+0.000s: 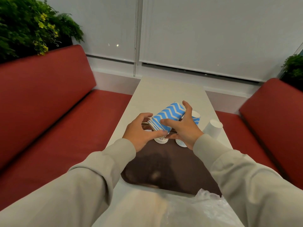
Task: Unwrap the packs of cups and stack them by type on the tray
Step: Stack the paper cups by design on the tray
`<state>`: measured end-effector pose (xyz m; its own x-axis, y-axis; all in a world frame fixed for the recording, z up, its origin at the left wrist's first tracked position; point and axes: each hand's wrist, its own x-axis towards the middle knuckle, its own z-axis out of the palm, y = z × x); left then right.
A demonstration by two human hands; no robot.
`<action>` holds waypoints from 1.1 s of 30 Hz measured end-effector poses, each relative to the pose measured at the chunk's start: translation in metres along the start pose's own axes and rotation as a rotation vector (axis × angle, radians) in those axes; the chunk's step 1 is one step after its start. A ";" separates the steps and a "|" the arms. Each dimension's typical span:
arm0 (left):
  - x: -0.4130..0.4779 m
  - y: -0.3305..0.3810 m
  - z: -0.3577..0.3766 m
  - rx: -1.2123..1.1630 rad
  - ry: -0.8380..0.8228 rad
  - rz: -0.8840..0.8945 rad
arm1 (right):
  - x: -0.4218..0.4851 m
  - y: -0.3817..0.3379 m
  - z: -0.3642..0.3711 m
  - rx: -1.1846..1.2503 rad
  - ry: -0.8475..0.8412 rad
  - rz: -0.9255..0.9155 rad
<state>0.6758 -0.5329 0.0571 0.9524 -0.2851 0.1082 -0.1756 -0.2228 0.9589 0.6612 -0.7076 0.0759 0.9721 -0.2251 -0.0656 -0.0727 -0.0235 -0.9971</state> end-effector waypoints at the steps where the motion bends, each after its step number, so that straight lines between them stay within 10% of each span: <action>1: 0.001 -0.001 0.000 0.006 -0.005 0.004 | 0.000 0.001 0.000 0.005 0.003 0.005; 23: 0.004 -0.014 0.001 0.080 0.002 0.019 | 0.011 -0.020 -0.029 0.115 0.060 -0.020; 33: 0.006 -0.022 -0.019 0.116 0.073 -0.022 | 0.032 -0.038 -0.091 -0.409 0.335 -0.211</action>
<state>0.6902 -0.5120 0.0419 0.9712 -0.2111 0.1108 -0.1785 -0.3356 0.9249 0.6748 -0.8028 0.1147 0.8562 -0.4696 0.2155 -0.0298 -0.4613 -0.8867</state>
